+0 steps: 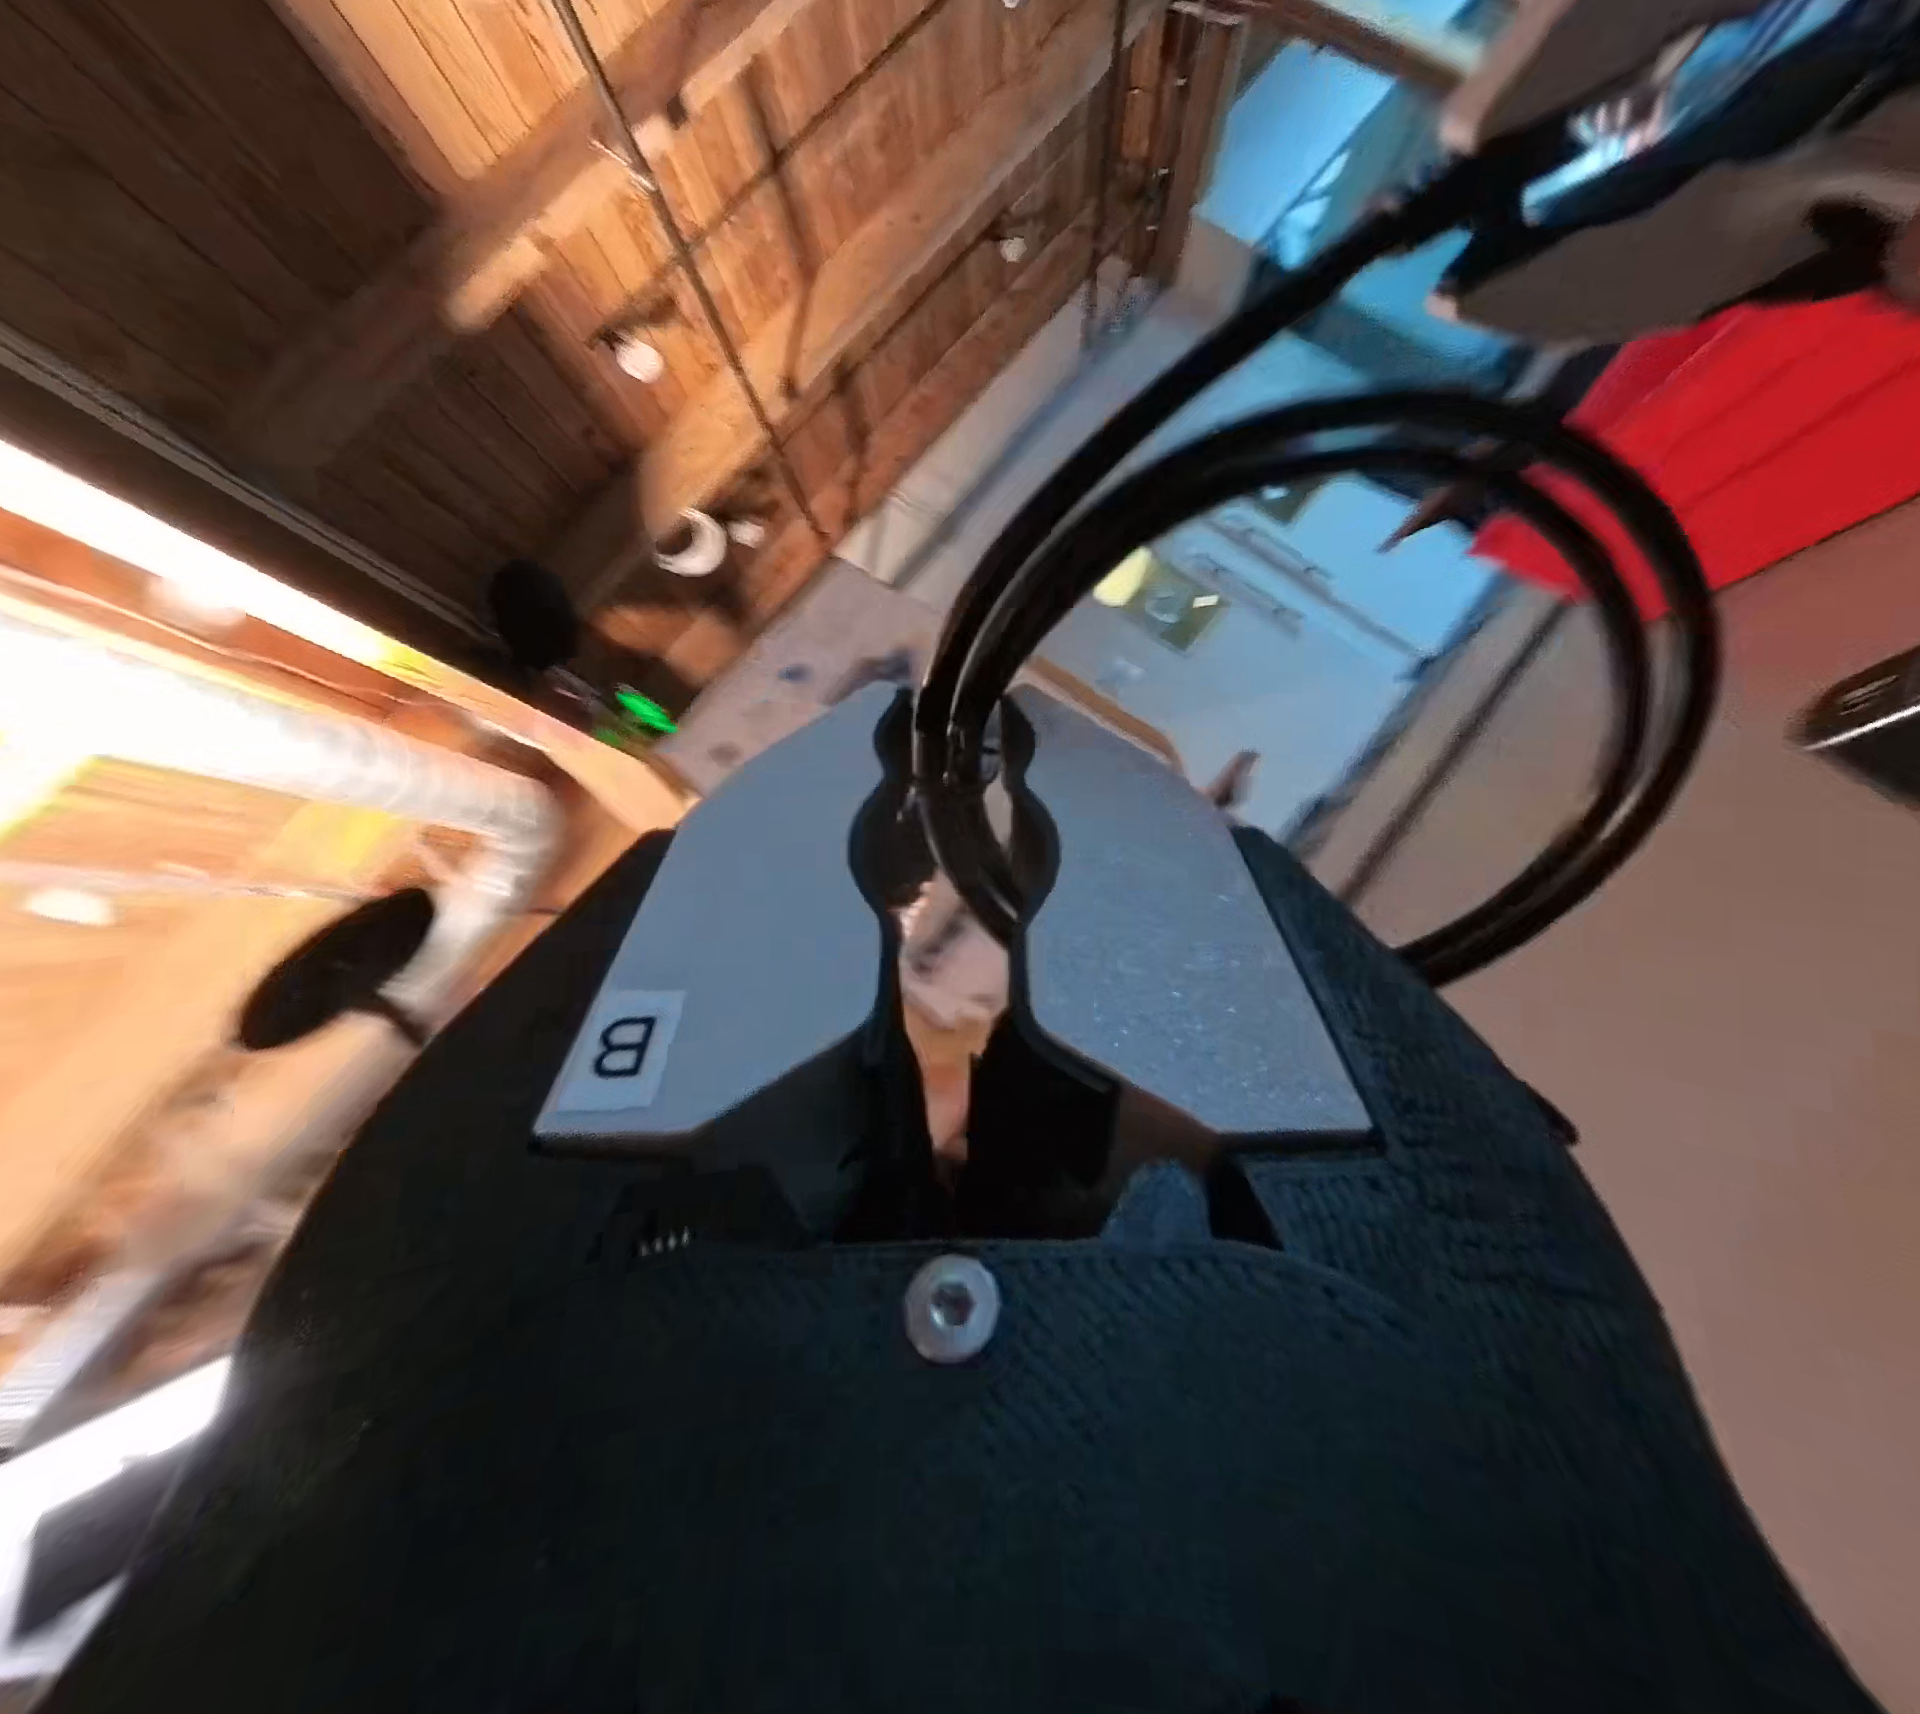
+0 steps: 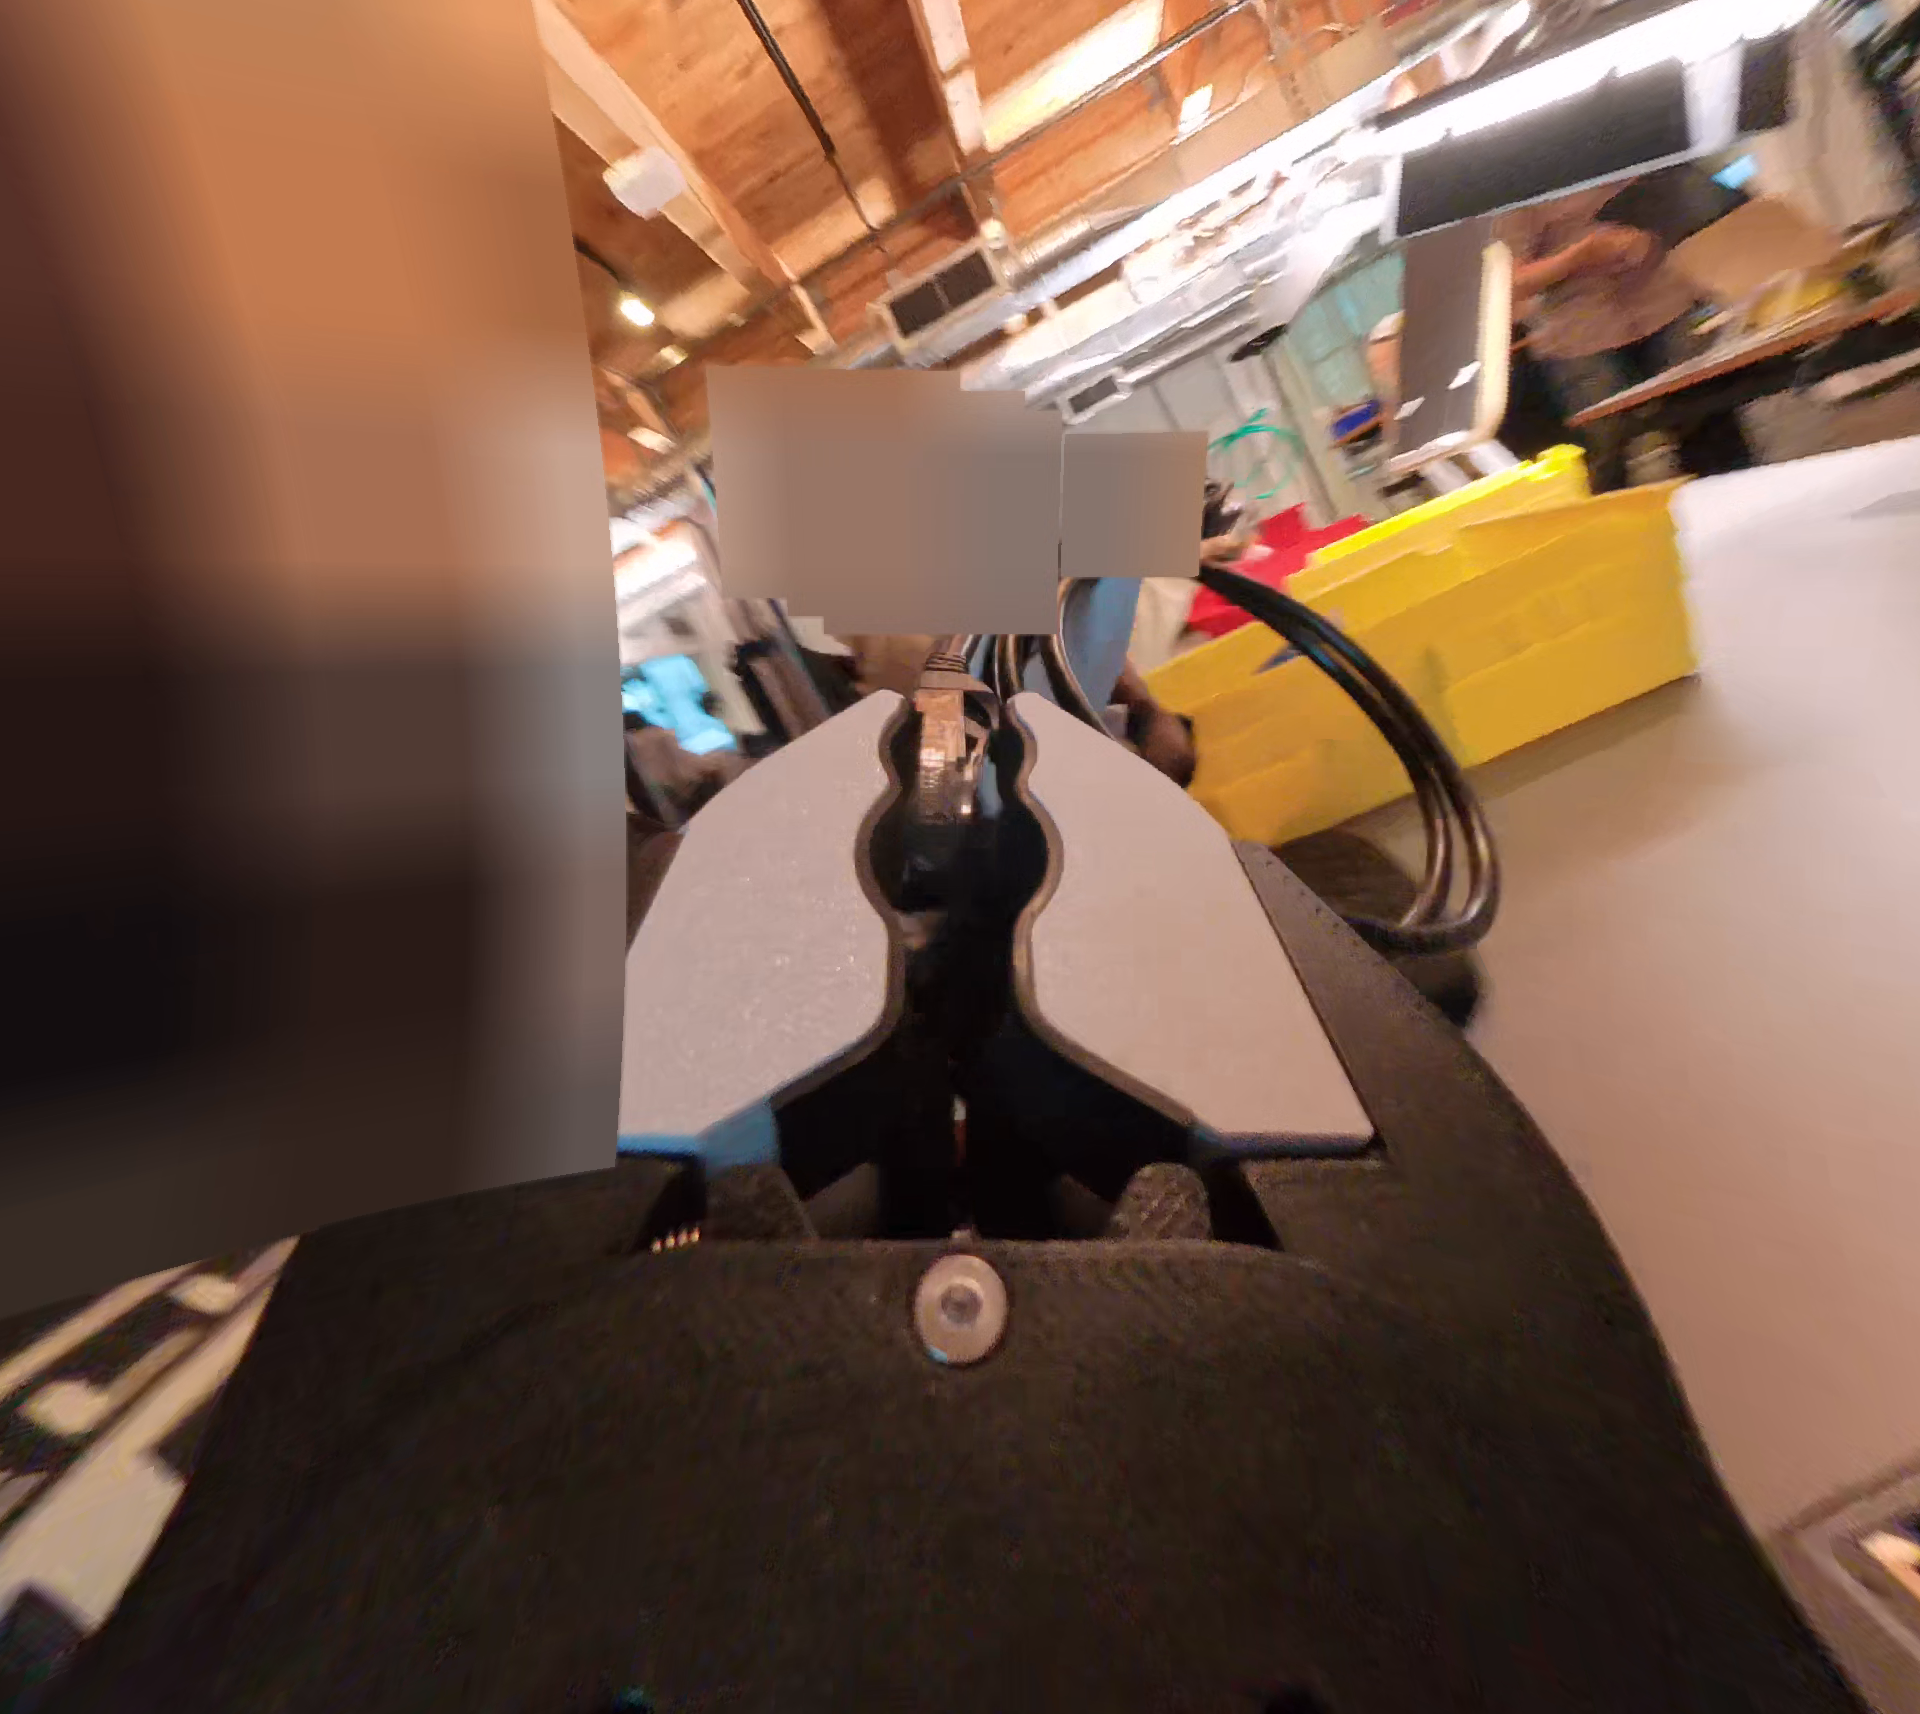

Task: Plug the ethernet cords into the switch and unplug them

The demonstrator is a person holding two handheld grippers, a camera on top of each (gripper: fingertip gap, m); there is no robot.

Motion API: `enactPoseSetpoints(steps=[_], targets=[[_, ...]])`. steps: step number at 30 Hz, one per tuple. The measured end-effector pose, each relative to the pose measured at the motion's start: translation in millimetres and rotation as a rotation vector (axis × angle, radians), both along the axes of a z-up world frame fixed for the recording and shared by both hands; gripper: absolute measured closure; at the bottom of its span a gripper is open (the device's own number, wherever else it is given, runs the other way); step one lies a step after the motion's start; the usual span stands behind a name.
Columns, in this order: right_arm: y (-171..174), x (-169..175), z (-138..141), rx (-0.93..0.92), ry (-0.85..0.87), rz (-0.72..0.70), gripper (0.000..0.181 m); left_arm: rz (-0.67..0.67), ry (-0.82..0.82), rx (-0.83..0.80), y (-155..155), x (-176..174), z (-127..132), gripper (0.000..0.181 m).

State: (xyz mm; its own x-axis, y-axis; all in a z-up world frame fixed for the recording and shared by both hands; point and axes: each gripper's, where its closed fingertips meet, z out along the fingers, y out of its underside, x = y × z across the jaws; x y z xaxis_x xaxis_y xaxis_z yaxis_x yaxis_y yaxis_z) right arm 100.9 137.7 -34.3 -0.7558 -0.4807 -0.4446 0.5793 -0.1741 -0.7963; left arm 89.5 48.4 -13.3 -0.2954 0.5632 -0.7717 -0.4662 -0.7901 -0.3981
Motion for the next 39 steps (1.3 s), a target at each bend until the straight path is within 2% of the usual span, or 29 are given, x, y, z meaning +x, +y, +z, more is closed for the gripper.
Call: enactPoseSetpoints(steps=[1, 4, 8, 12, 15, 20, 22, 24, 28, 34, 36, 39], targets=[[-2, -1, -2, 0.013, 0.081, -0.066, 0.167, -0.074, -0.083, 0.072, -1, -3, -5, 0.155], [-5, -1, -4, 0.022, 0.39, -0.288, 0.168, -0.321, -0.368, 0.331, -4, -8, -20, 0.126], [-15, -8, -7, 0.085, 0.837, -0.589, 0.167, -0.725, -0.631, 0.713, -8, 6, -20, 0.118], [-24, -6, -4, 0.089, 1.316, -0.75, 0.168, -1.188, -0.95, 0.9, 16, 34, -26, 0.119], [-29, 11, 5, -0.004, 1.598, -0.753, 0.169, -1.377, -1.137, 0.943, 41, 43, -41, 0.121], [-28, 42, 2, -0.151, 1.7, -0.571, 0.168, -1.638, -1.191, 0.981, 64, 55, -33, 0.134], [-28, 49, -2, -0.183, 1.703, -0.521, 0.168, -1.675, -1.213, 0.95, 71, 61, -32, 0.137], [-29, 53, -9, -0.188, 1.715, -0.477, 0.168, -1.642, -1.23, 0.912, 77, 62, -37, 0.142], [-32, 56, -19, -0.156, 1.742, -0.408, 0.168, -1.69, -1.269, 0.885, 78, 69, -37, 0.162], [-30, 53, -24, -0.094, 1.741, -0.36, 0.167, -1.6, -1.241, 0.836, 81, 65, -45, 0.169], [-27, 42, -23, 0.007, 1.645, -0.376, 0.162, -1.501, -1.131, 0.813, 79, 56, -44, 0.17], [-9, 15, -9, 0.118, 1.323, -0.396, 0.144, -1.37, -0.936, 0.826, 61, 42, -36, 0.171]])
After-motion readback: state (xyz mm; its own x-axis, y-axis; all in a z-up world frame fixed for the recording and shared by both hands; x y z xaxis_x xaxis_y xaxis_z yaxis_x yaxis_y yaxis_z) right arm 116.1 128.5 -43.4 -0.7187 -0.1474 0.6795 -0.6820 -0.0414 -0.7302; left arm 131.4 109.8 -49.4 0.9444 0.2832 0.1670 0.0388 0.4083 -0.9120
